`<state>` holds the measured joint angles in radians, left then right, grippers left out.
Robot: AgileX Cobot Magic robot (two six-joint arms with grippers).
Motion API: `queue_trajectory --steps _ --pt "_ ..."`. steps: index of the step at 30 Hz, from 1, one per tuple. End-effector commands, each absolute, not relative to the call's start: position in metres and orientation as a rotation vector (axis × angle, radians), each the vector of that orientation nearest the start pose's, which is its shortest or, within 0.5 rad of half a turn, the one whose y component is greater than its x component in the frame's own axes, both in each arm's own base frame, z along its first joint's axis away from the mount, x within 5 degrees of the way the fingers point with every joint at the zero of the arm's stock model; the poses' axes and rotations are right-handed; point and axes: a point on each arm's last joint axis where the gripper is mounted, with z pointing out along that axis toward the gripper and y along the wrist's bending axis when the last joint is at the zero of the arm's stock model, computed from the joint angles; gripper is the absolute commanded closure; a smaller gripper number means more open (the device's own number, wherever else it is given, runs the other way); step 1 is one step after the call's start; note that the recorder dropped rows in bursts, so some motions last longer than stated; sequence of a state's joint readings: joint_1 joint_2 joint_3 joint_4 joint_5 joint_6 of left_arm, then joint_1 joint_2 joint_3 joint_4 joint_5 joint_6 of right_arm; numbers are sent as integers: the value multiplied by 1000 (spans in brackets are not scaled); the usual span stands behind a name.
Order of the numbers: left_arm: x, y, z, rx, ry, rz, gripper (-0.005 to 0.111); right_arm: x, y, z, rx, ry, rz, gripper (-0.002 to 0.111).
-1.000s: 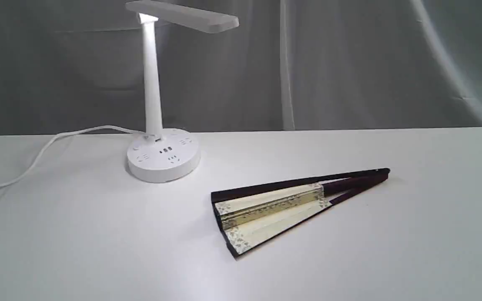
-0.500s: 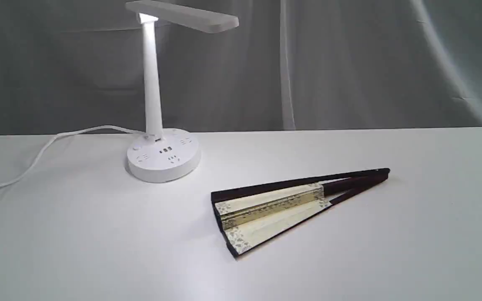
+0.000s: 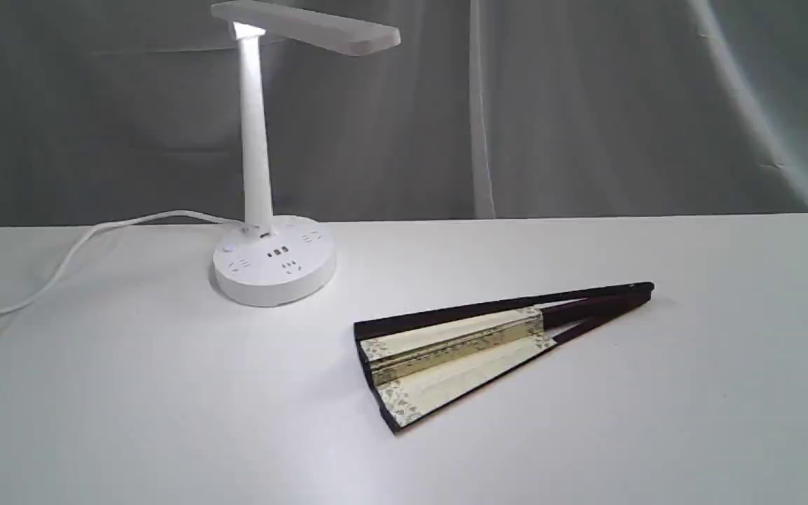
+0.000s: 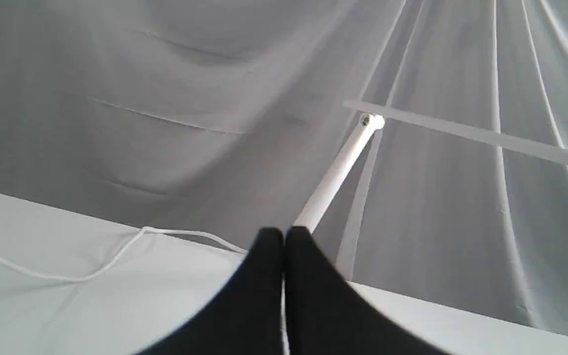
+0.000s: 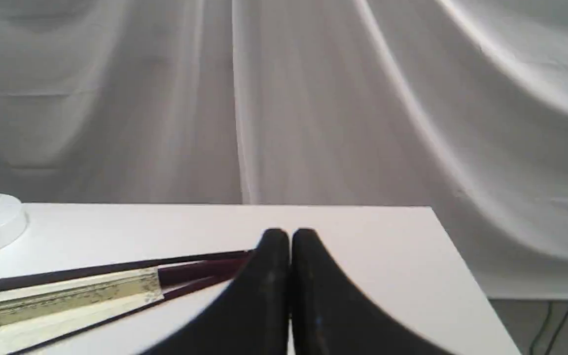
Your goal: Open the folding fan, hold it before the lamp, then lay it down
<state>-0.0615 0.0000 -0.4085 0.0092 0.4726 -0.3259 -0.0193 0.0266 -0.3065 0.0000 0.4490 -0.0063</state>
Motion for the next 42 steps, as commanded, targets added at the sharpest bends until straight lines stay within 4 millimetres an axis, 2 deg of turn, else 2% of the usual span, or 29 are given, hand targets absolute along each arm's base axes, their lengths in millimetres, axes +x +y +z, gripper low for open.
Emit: queue_trajectory --steps 1,7,10,14,25,30,33,37,42 --pt "10 0 309 -217 1597 -286 107 41 -1 278 36 1781 2 108" --pt "8 0 310 -194 1625 -259 107 66 -1 284 39 1927 5 108" --pt "16 0 310 -200 1662 -257 107 81 -1 281 39 1979 9 108" --pt "40 -2 310 -202 1757 -243 107 99 1 282 67 2053 57 108" --pt "103 -6 337 -133 1956 -161 107 165 2 315 97 2163 109 108" --pt "132 -8 341 -100 2082 -131 105 199 1 324 88 2204 105 108" --pt "150 -11 339 -58 2143 -138 102 220 1 325 61 2251 93 108" --pt "179 -16 325 -36 2254 -163 95 248 3 320 32 2346 118 108" --pt "204 -19 301 11 2374 -150 87 285 11 309 -22 2431 230 95"
